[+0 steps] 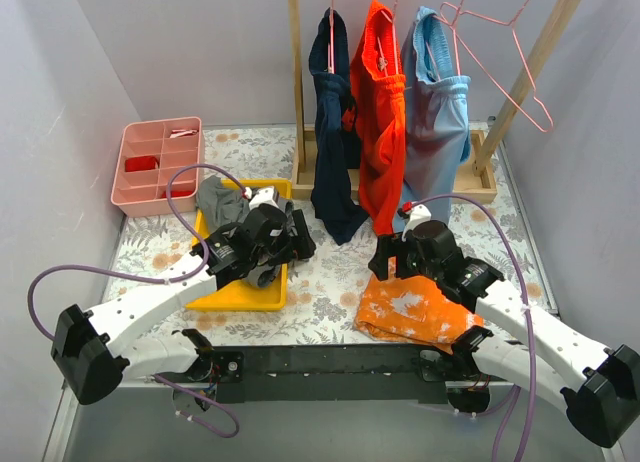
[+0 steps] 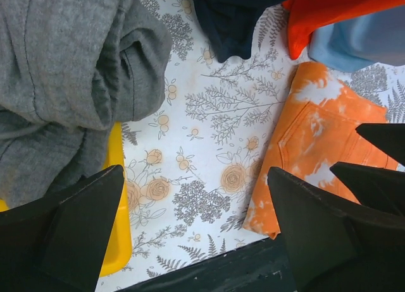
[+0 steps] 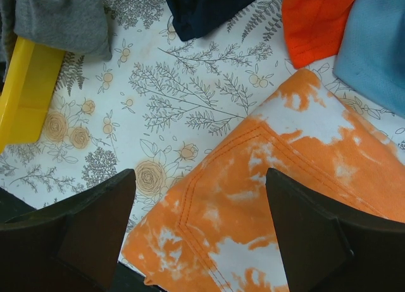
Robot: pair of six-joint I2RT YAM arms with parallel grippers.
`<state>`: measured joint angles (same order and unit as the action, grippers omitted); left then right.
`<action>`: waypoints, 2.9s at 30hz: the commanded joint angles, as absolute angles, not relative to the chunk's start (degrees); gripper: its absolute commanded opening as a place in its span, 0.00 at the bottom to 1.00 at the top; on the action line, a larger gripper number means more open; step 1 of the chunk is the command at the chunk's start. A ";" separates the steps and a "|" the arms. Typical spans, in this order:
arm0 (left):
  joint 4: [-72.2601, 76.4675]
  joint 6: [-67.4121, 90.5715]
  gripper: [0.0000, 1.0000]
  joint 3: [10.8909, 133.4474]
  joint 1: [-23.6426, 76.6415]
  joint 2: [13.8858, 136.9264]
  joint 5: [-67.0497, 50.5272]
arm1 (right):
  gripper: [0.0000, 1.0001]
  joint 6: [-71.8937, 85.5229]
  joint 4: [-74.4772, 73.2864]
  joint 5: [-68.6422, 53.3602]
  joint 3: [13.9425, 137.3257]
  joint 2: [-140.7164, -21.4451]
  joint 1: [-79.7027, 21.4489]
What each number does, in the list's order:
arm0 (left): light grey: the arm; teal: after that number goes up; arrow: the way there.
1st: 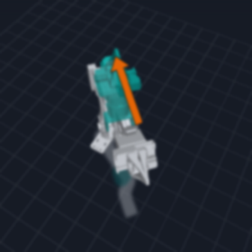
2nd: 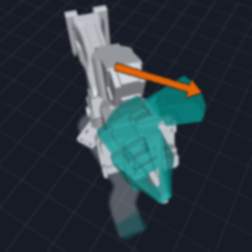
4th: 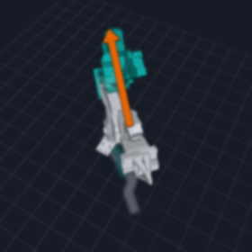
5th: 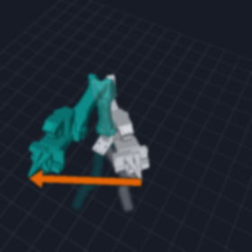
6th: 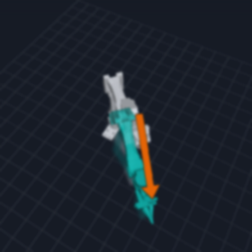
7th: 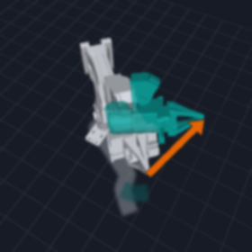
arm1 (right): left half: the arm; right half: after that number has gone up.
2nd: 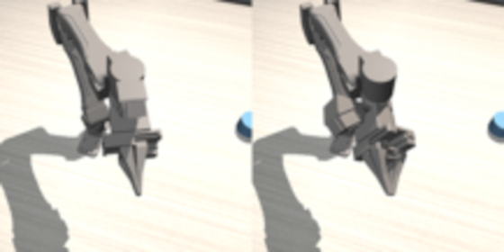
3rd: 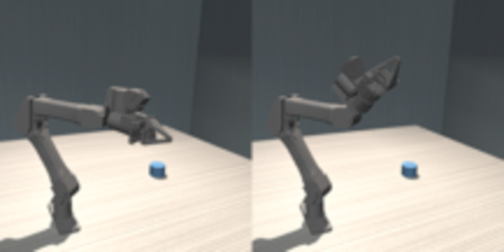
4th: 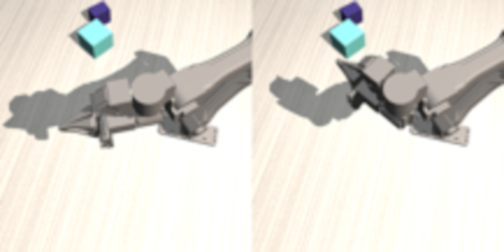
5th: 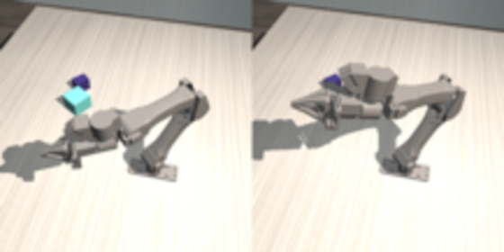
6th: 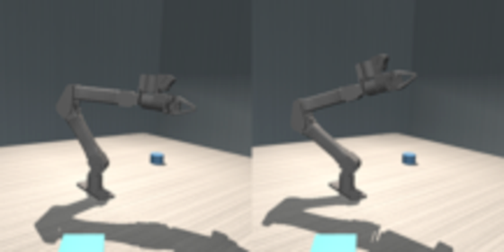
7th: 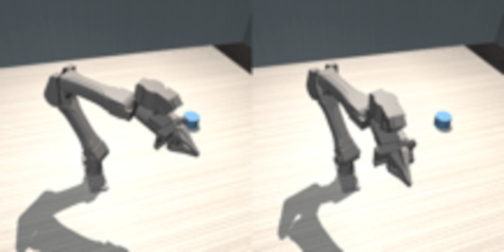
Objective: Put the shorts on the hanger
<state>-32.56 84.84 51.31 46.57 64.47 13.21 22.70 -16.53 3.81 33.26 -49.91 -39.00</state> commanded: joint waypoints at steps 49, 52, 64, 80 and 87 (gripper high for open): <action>-43.05 65.65 0.00 74.79 33.66 75.70 28.47 | 0.89 24.34 -1.15 2.19 45.95 -68.46 -52.02; -45.25 64.60 0.00 77.51 33.22 69.54 31.20 | 0.87 24.70 2.89 4.73 50.08 -75.12 -57.03; -46.76 62.32 0.00 82.26 33.13 65.22 29.80 | 0.78 27.59 10.37 10.28 65.74 -93.77 -65.30; -48.78 62.32 0.00 84.99 33.13 61.09 30.14 | 0.02 27.61 2.06 23.80 74.52 -100.30 -65.74; -44.83 60.12 0.00 81.57 33.13 56.17 18.92 | 0.01 14.95 -18.25 37.69 86.38 -84.91 -65.65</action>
